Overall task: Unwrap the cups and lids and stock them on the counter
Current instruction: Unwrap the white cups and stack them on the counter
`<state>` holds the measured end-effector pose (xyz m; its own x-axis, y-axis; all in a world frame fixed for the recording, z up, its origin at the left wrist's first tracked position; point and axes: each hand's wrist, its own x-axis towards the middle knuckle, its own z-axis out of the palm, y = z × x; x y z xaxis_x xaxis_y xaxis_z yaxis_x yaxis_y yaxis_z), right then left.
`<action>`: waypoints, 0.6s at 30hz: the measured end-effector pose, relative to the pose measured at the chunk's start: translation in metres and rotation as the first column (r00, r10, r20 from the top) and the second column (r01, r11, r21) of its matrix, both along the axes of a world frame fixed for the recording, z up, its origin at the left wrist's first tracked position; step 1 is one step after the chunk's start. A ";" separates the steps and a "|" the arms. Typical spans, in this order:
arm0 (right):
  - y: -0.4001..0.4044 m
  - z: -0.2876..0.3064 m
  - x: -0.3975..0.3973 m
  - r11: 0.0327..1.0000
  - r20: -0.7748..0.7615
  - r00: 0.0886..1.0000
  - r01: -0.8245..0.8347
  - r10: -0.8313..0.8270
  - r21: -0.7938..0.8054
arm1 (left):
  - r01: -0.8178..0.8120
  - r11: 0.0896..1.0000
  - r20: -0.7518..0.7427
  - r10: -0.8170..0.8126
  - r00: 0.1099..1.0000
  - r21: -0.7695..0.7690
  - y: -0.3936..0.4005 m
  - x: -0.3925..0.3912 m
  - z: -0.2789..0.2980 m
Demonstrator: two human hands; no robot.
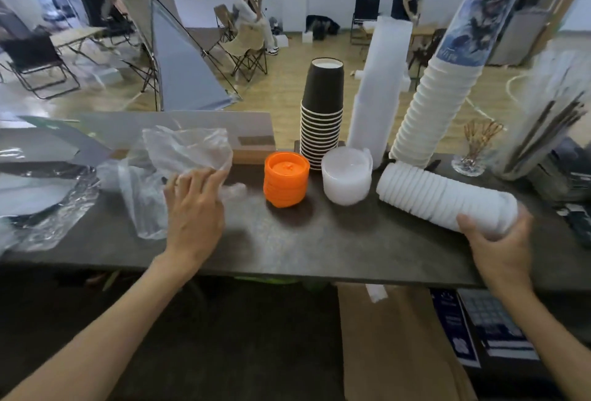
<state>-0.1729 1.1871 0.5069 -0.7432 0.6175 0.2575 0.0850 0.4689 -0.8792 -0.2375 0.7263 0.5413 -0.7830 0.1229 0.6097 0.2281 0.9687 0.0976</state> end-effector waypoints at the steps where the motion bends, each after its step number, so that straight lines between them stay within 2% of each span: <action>1: -0.009 0.001 -0.005 1.000 -0.011 1.000 -0.019 0.018 -0.002 | -0.026 0.999 0.045 0.028 0.999 -0.040 -0.008 -0.009 -0.001; 5: -0.038 0.002 -0.020 1.000 -0.030 1.000 -0.008 0.007 -0.016 | -0.101 0.976 0.276 0.153 0.949 -0.194 -0.026 -0.028 -0.003; 7: -0.046 0.002 -0.020 0.999 -0.027 1.000 -0.010 0.009 -0.033 | -0.111 0.973 0.303 0.170 0.938 -0.201 -0.026 -0.028 -0.005; 10: -0.048 0.000 -0.018 1.000 -0.031 1.000 -0.001 0.001 -0.013 | -0.076 0.988 0.241 0.108 0.964 -0.138 -0.015 -0.021 -0.002; 13: -0.045 0.000 -0.016 1.000 -0.030 1.000 -0.004 0.004 0.019 | 0.004 0.997 0.106 0.003 0.994 -0.074 0.010 -0.009 0.009; 15: -0.043 0.000 -0.016 0.999 -0.035 0.999 0.002 0.000 0.040 | 0.108 0.993 0.023 -0.107 0.994 -0.047 0.036 -0.003 0.019; 18: -0.039 0.000 -0.015 0.998 -0.040 0.999 0.005 -0.002 0.056 | 0.322 0.946 -0.012 -0.322 0.947 -0.026 0.089 0.002 0.030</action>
